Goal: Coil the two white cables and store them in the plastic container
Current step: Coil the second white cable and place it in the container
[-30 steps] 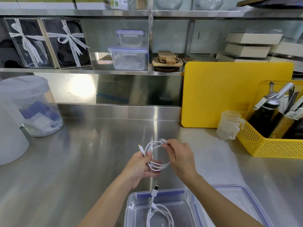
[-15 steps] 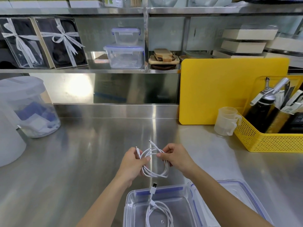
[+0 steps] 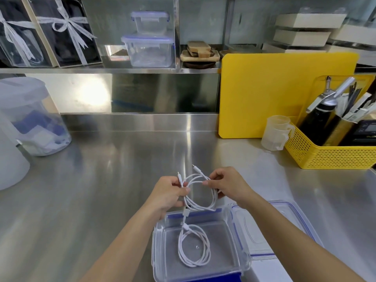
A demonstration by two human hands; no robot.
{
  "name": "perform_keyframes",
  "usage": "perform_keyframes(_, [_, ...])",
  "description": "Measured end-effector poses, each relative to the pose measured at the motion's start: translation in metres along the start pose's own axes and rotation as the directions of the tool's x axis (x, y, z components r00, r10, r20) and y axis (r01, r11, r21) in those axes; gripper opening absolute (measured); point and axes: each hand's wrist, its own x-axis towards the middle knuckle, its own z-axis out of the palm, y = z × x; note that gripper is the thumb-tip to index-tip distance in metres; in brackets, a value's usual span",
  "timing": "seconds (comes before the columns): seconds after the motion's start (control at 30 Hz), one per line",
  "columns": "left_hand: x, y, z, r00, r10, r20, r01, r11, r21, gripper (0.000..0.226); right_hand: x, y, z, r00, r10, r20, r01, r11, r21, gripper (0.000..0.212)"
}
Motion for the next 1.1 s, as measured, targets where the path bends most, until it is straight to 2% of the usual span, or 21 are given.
perform_keyframes(0.23, [-0.010, -0.007, 0.015, 1.000, -0.004, 0.026, 0.001, 0.996, 0.090, 0.016, -0.022, 0.009, -0.008, 1.000, 0.010, -0.026, -0.015, 0.982, -0.187, 0.018])
perform_keyframes(0.73, [-0.020, -0.033, 0.025, 0.993, -0.088, 0.081, 0.063, 0.962, 0.267, 0.019, -0.039, 0.031, 0.001, 0.999, 0.044, -0.003, -0.041, 0.904, -0.426, 0.023])
perform_keyframes(0.97, [-0.023, -0.033, 0.014, 0.948, -0.163, 0.275, 0.091, 0.963, 0.255, 0.021, -0.042, 0.035, -0.002, 0.999, 0.046, 0.028, -0.030, 0.903, -0.429, 0.022])
perform_keyframes(1.03, [-0.023, -0.035, 0.007, 0.919, -0.196, 0.341, 0.091, 0.949, 0.301, 0.033, -0.043, 0.037, -0.003, 0.998, 0.052, 0.027, -0.036, 0.905, -0.424, 0.021])
perform_keyframes(1.1, [-0.024, -0.039, 0.004, 0.899, -0.222, 0.377, 0.073, 0.926, 0.370, 0.034, -0.044, 0.039, -0.005, 0.998, 0.054, 0.019, -0.042, 0.906, -0.422, 0.020])
